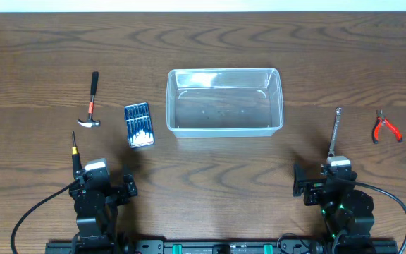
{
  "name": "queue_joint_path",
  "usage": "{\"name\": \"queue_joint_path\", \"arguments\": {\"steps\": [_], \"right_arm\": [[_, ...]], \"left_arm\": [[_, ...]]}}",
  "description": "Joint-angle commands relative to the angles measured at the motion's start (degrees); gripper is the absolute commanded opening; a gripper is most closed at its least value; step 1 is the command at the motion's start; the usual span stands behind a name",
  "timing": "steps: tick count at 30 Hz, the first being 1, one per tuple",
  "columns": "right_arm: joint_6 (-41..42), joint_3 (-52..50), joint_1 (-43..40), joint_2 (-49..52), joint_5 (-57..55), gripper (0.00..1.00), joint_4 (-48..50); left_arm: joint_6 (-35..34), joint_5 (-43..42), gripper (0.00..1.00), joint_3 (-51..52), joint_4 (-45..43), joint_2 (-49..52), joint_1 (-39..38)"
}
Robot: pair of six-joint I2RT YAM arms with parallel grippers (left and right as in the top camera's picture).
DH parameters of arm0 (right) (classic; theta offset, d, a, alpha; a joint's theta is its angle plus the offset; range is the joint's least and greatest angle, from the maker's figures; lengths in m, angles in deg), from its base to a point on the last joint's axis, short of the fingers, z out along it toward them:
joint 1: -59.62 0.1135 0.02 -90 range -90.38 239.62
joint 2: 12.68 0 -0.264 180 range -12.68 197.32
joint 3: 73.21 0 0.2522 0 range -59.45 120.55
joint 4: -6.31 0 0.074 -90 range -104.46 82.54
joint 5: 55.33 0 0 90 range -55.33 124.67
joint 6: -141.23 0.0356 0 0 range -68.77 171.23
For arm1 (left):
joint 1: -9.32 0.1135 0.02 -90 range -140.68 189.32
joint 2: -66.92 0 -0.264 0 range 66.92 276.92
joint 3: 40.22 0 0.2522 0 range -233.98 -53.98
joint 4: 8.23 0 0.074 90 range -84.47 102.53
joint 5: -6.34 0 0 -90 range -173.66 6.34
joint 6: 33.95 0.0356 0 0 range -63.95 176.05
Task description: Pack container
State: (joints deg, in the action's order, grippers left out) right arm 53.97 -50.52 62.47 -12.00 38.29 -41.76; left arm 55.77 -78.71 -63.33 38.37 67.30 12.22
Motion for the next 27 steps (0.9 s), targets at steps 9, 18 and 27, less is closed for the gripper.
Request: {"name": "queue_joint_path", "arguments": {"steps": [9,18,27], "right_arm": [[9.46,3.37,-0.31,5.51,6.99,0.99,7.32],[5.53,31.34,-0.31,32.68,6.88,0.99,-5.33],[4.24,65.37,-0.31,51.87,5.84,0.99,-38.88]], "left_arm": [[-12.98,-8.70,0.98,-7.52,-12.20,7.72,-0.09],[-11.82,-10.99,0.98,-38.03,2.29,40.59,-0.09],[-8.39,-11.02,0.98,-60.83,29.70,61.44,-0.09]]}}
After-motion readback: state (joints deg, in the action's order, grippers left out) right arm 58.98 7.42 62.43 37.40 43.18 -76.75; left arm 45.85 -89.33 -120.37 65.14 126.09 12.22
